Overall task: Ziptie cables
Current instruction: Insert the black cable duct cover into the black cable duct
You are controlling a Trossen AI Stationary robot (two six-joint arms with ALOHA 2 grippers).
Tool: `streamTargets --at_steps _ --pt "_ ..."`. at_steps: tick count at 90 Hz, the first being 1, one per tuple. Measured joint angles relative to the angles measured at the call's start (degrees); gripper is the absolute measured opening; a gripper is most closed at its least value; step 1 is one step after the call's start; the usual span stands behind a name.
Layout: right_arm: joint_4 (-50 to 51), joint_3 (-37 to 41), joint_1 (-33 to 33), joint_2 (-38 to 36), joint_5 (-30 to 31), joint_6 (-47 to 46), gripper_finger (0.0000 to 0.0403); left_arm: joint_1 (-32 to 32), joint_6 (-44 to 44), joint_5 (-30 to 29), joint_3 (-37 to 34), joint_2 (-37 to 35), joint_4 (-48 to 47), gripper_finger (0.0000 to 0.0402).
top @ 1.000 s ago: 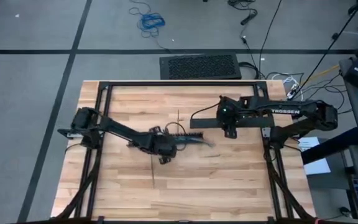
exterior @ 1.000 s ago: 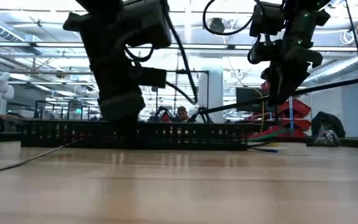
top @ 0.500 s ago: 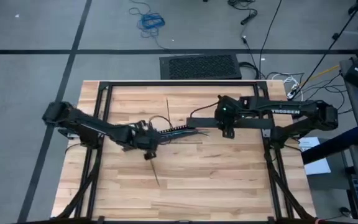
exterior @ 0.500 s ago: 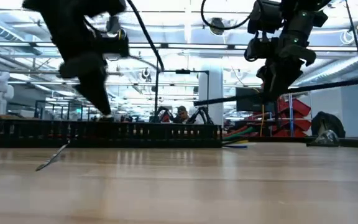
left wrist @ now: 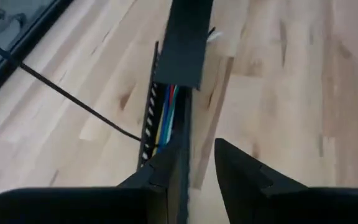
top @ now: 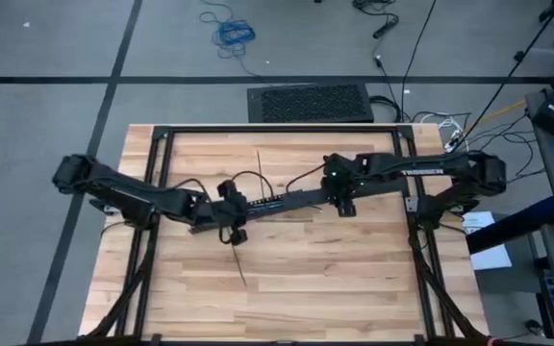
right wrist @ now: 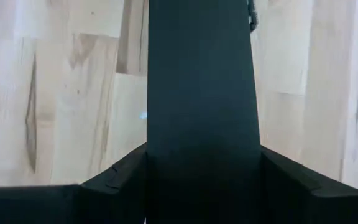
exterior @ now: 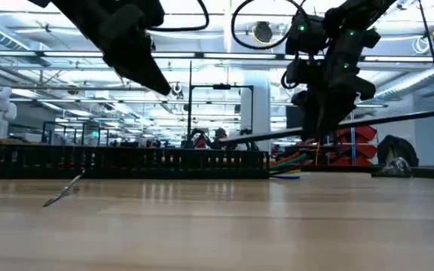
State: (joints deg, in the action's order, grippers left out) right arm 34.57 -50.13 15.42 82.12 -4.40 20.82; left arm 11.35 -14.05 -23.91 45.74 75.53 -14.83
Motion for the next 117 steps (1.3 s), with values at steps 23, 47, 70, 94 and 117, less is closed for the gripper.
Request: streamTargets --at_steps 23,47,70,94,117 --pt "-5.08 -0.05 1.07 3.79 0.02 2.51 0.0221 -0.12 1.47 -0.07 0.0 2.15 -0.2 0.0096" --pt "-6.17 -0.07 1.4 5.12 -0.14 3.96 0.0221 -0.08 2.77 0.51 0.0 2.19 0.05 0.0096" --pt "-6.28 -0.07 1.53 6.73 -0.48 4.38 0.0221 -2.24 8.49 1.81 0.0 3.11 6.26 0.0096" --pt "-7.88 -0.07 1.79 9.42 -0.58 4.5 0.0221 -6.59 13.18 6.03 0.07 10.1 15.11 0.0096" --pt "-7.81 -0.11 1.79 9.27 -0.61 3.98 0.0221 -10.52 13.32 4.33 0.09 14.28 20.64 0.0096"
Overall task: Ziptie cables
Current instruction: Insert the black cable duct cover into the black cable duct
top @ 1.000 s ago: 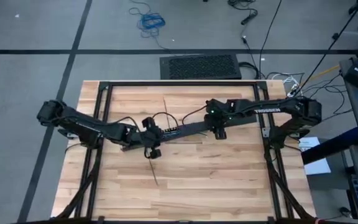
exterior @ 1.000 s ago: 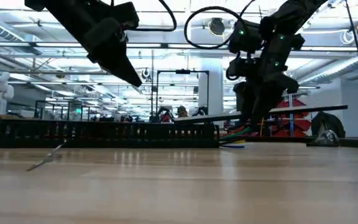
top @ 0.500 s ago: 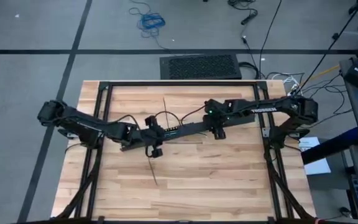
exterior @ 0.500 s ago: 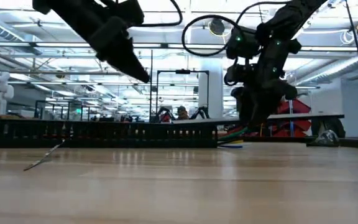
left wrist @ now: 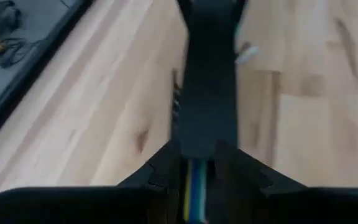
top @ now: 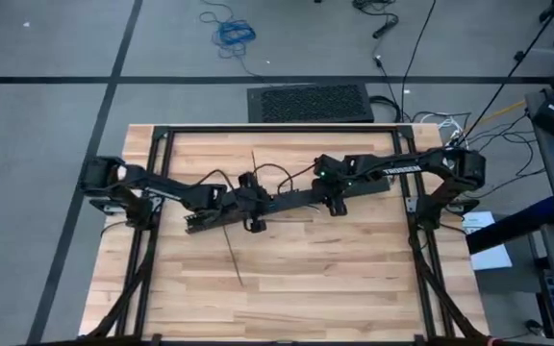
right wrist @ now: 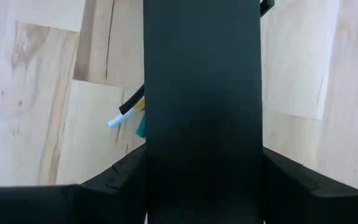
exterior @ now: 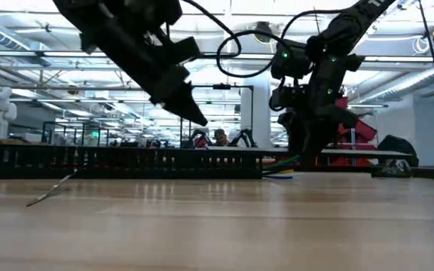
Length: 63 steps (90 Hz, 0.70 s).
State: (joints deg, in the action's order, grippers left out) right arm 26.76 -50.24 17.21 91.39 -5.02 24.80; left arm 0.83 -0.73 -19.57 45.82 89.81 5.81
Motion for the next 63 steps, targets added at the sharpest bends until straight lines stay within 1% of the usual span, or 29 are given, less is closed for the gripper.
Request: streamTargets --at_steps 17,23,40,63 --pt "0.88 -0.02 -0.65 -0.21 0.02 -1.01 0.0221 -1.61 -0.31 0.09 0.0 0.01 -2.49 0.0096" --pt "1.25 -0.02 -1.12 -1.06 0.25 -1.01 0.0221 -1.81 -0.32 1.01 0.0 0.14 -3.58 0.0096" --pt "3.56 -2.4 -1.57 -3.63 0.55 -0.98 0.0221 -1.97 -0.36 3.07 0.0 2.93 -4.06 0.0096" --pt "6.38 -4.37 -0.71 -3.78 0.54 0.85 0.0221 -1.93 -0.36 4.88 0.0 6.33 -4.18 0.0096"
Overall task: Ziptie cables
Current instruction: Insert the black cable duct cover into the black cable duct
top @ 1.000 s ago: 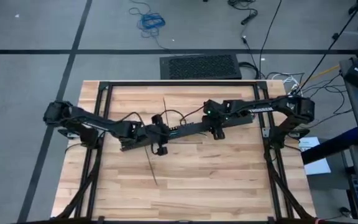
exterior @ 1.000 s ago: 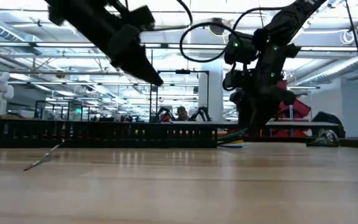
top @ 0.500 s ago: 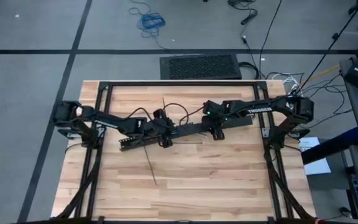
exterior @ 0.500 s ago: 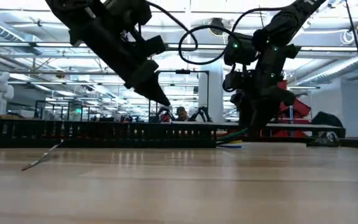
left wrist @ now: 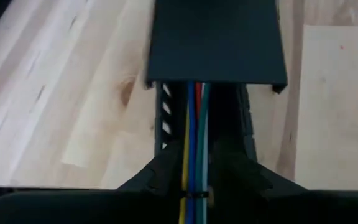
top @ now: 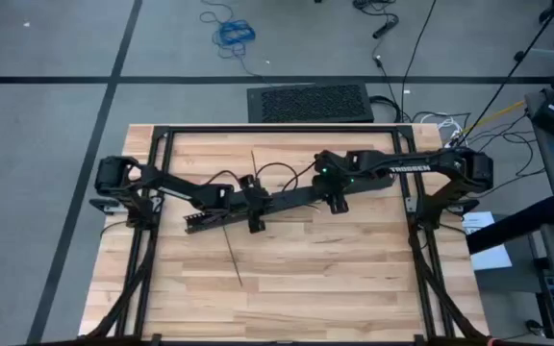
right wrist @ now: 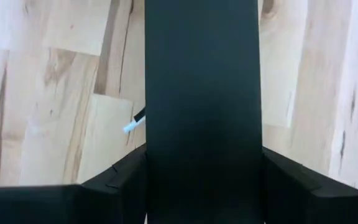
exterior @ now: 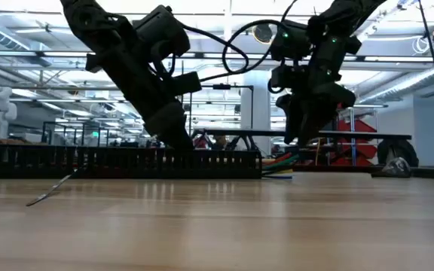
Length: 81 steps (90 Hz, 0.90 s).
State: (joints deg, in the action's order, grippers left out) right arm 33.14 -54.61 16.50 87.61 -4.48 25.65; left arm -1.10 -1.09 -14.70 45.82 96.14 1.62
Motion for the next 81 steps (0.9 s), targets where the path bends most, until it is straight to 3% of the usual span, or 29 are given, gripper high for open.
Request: streamTargets --at_steps 31,54,81 --pt "1.63 0.0 -0.08 0.02 -0.06 -0.31 0.0221 0.88 4.66 8.91 0.22 0.39 -6.31 0.0096" --pt "3.01 0.0 -3.27 0.02 -0.12 -3.77 0.0221 3.48 4.39 8.39 0.39 -2.29 -10.3 0.0096" --pt "3.14 0.0 -6.18 0.02 -0.34 -11.68 0.0221 4.28 0.68 2.24 1.36 -9.84 -9.03 0.0096"
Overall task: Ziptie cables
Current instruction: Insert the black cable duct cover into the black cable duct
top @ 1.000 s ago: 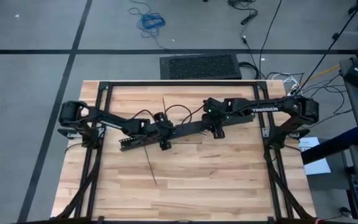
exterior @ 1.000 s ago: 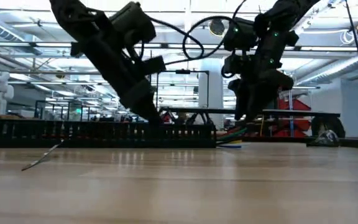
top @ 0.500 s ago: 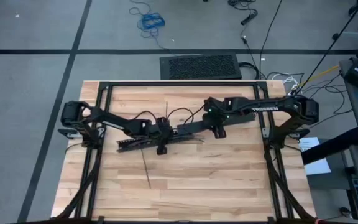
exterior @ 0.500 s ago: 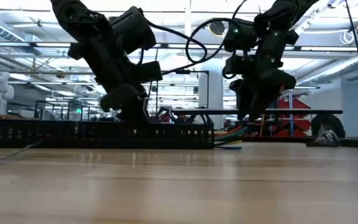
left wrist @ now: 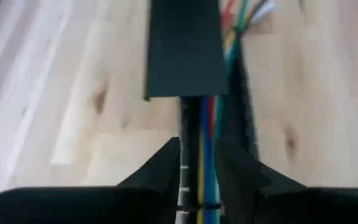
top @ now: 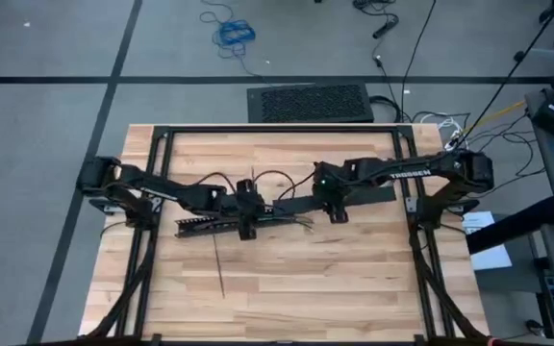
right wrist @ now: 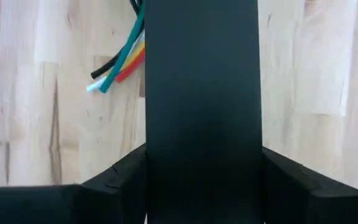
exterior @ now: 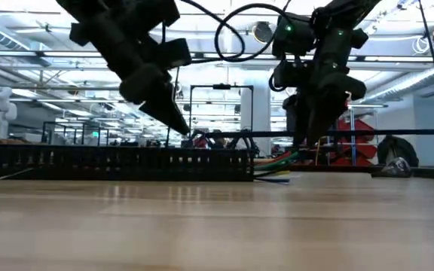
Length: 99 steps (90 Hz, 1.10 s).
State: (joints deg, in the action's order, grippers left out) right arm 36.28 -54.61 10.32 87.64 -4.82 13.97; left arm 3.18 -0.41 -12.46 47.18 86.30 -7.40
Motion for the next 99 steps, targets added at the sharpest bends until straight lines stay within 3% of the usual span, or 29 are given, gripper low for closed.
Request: streamTargets --at_steps 23,41,60,79,99 --pt "3.05 0.0 -0.21 0.02 0.3 1.63 0.0221 0.72 -7.53 3.25 0.06 2.27 3.16 0.0112" --pt "3.12 -0.01 -0.19 0.04 0.14 2.06 0.022 0.72 -12.45 7.97 0.07 3.13 3.57 0.0189" --pt "3.53 -0.02 -0.28 0.04 0.02 1.83 0.022 0.69 -11.96 7.13 0.07 3.13 3.35 0.0258" --pt "3.5 -0.02 -0.28 0.04 0.02 1.71 0.022 -1.07 -8.26 2.8 0.07 3.13 3.49 0.027" --pt "3.51 -0.02 -0.28 0.04 0.04 1.69 0.022 -1.66 -7.86 6.5 0.13 8.49 8.65 0.027"
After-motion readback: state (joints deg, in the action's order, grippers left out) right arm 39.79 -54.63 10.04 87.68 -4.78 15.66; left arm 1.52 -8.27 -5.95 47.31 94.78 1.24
